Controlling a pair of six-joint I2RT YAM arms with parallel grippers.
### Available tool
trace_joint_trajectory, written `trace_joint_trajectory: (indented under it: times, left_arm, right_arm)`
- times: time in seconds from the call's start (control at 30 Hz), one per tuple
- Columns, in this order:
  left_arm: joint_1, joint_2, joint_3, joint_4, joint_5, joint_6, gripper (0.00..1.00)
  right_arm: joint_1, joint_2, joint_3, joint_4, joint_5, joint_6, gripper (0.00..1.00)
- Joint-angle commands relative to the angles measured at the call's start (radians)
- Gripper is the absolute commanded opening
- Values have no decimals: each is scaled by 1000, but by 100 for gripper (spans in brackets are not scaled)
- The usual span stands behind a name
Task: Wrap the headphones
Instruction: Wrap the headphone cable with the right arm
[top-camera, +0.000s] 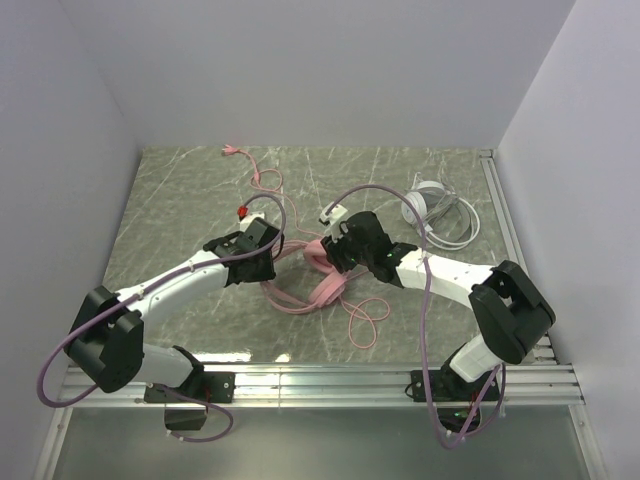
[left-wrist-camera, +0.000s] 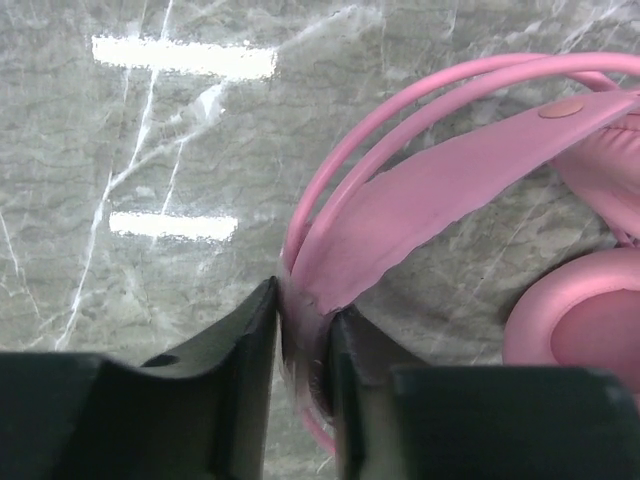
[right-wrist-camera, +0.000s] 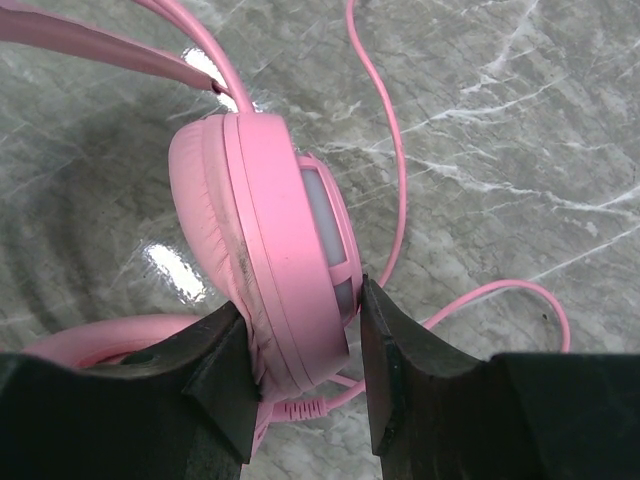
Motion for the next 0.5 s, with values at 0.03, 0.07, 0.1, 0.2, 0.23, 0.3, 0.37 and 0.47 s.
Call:
trace_joint_trajectory:
  times: [0.03, 0.07, 0.1, 0.2, 0.23, 0.3, 0.37, 0.47]
  left_arm:
    - [0, -10, 6, 90, 10, -4, 39]
    - [2, -12, 6, 91, 9, -2, 41]
    - [2, -12, 6, 94, 10, -1, 43]
    - [9, -7, 7, 99, 13, 6, 44]
    - [11, -4, 6, 101, 15, 9, 43]
    - [12, 4, 6, 102, 24, 9, 44]
    - [12, 8, -7, 116, 36, 9, 44]
    - [14, 28, -16, 116, 44, 10, 45]
  right_arm:
    - [1, -42, -4, 47, -60, 16, 23]
    - [1, -42, -4, 47, -62, 16, 23]
    - [-1, -40, -4, 47, -62, 16, 23]
    - [1, -40, -3, 48, -62, 16, 23]
    - [1, -42, -4, 47, -62, 16, 22]
    - [-1, -42, -4, 50, -59, 17, 23]
    - [-2, -38, -4, 48, -59, 17, 22]
    - [-4, -40, -1, 47, -59, 19, 22]
